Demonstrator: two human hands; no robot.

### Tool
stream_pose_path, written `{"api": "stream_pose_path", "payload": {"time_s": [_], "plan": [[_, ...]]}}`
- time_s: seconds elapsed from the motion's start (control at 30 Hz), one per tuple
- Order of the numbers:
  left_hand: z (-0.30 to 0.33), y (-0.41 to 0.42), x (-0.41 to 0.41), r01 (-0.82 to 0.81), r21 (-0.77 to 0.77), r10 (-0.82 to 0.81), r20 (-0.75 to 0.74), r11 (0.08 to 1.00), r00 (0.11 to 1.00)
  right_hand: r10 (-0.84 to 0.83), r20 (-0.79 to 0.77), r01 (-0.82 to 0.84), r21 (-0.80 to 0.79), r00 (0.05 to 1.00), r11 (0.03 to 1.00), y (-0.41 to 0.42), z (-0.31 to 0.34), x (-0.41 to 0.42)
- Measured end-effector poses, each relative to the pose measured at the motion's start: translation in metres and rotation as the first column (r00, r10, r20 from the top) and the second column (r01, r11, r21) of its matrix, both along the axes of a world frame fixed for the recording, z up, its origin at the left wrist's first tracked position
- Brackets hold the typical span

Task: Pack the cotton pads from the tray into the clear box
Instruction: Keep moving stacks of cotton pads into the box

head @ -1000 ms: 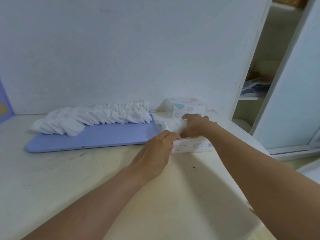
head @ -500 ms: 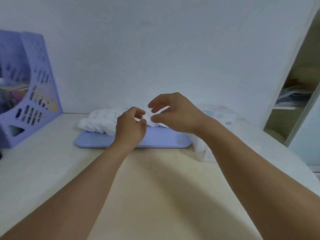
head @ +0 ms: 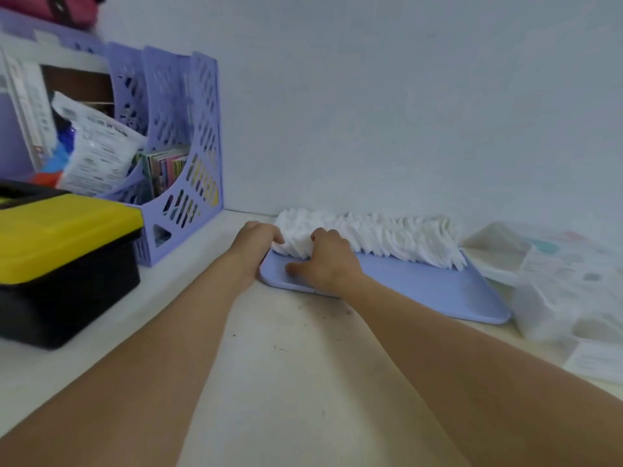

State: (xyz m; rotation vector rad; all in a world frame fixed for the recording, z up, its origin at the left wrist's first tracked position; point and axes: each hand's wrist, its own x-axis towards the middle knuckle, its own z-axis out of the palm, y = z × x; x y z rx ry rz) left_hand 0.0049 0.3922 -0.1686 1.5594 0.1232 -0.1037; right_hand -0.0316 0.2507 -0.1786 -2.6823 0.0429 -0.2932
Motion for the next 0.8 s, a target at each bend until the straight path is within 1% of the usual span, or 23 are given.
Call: {"api": "stream_pose_path", "payload": {"time_s": [0.03, 0.07, 0.1, 0.13, 0.2, 0.23, 0.27, 0.37, 0.43, 0.47, 0.53, 0.57, 0.6, 0.63, 0.67, 0.7, 0.73, 0.77, 0.8], "plan": [[-0.001, -0.002, 0.004, 0.007, -0.054, -0.007, 0.001, 0.999, 1.0, -0.01, 0.018, 0.01, -0.004, 1.0, 1.0, 0.003, -0.002, 0.004], [-0.002, -0.005, 0.005, -0.007, -0.051, 0.009, 0.028, 0.999, 1.0, -0.023, 0.038, 0.023, -0.002, 0.999, 1.0, 0.004, -0.003, 0.006], [-0.004, -0.008, 0.006, -0.039, 0.008, 0.038, 0.081, 0.999, 0.996, -0.035, 0.056, 0.035, -0.001, 0.998, 0.999, 0.005, -0.004, 0.008], [-0.006, -0.01, 0.004, -0.078, 0.1, 0.062, 0.157, 0.992, 0.986, -0.048, 0.067, 0.049, -0.003, 0.997, 0.999, 0.006, -0.004, 0.009], [-0.009, -0.017, -0.005, -0.179, 0.292, 0.081, 0.318, 0.94, 0.945, -0.079, 0.075, 0.08, -0.01, 0.994, 0.997, 0.007, -0.005, 0.009], [-0.01, -0.022, -0.012, -0.204, 0.354, 0.058, 0.383, 0.913, 0.922, -0.089, 0.08, 0.092, -0.026, 0.993, 0.995, 0.007, -0.003, 0.007], [-0.011, -0.026, -0.017, -0.211, 0.395, 0.028, 0.42, 0.894, 0.907, -0.092, 0.084, 0.096, -0.047, 0.992, 0.994, 0.006, -0.002, 0.005], [-0.007, -0.039, -0.031, -0.196, 0.437, -0.014, 0.433, 0.878, 0.902, -0.072, 0.113, 0.079, -0.055, 0.991, 0.995, -0.001, 0.004, -0.007], [-0.004, -0.047, -0.042, -0.178, 0.41, -0.015, 0.427, 0.895, 0.904, -0.083, 0.142, 0.089, -0.037, 0.986, 0.995, -0.012, 0.006, -0.018], [-0.002, -0.052, -0.048, -0.138, 0.359, -0.028, 0.421, 0.923, 0.907, -0.093, 0.157, 0.098, -0.024, 0.983, 0.995, -0.02, 0.008, -0.026], [0.004, -0.065, -0.059, 0.01, 0.16, -0.068, 0.364, 0.987, 0.929, -0.105, 0.185, 0.1, 0.036, 0.977, 0.994, -0.041, 0.013, -0.041], [0.006, -0.07, -0.063, 0.091, 0.03, -0.095, 0.32, 0.995, 0.943, -0.102, 0.199, 0.086, 0.086, 0.975, 0.993, -0.051, 0.014, -0.048], [0.011, -0.081, -0.071, 0.173, -0.095, -0.14, 0.282, 0.98, 0.949, -0.098, 0.219, 0.069, 0.137, 0.971, 0.988, -0.066, 0.017, -0.058], [0.015, -0.09, -0.079, 0.232, -0.186, -0.18, 0.26, 0.955, 0.949, -0.09, 0.237, 0.045, 0.186, 0.967, 0.982, -0.079, 0.02, -0.067], [0.018, -0.101, -0.086, 0.272, -0.231, -0.211, 0.26, 0.934, 0.942, -0.086, 0.26, 0.023, 0.238, 0.962, 0.971, -0.092, 0.021, -0.076], [0.018, -0.113, -0.092, 0.273, -0.222, -0.206, 0.282, 0.936, 0.937, -0.096, 0.273, 0.01, 0.3, 0.957, 0.954, -0.104, 0.023, -0.085], [0.018, -0.125, -0.096, 0.226, -0.163, -0.167, 0.313, 0.961, 0.935, -0.115, 0.274, 0.0, 0.387, 0.955, 0.922, -0.115, 0.026, -0.093], [0.016, -0.136, -0.101, 0.169, -0.102, -0.128, 0.328, 0.98, 0.936, -0.137, 0.262, -0.015, 0.507, 0.955, 0.862, -0.126, 0.03, -0.102], [0.016, -0.145, -0.106, 0.147, -0.09, -0.115, 0.292, 0.985, 0.949, -0.148, 0.234, -0.04, 0.647, 0.961, 0.762, -0.137, 0.036, -0.11]]}}
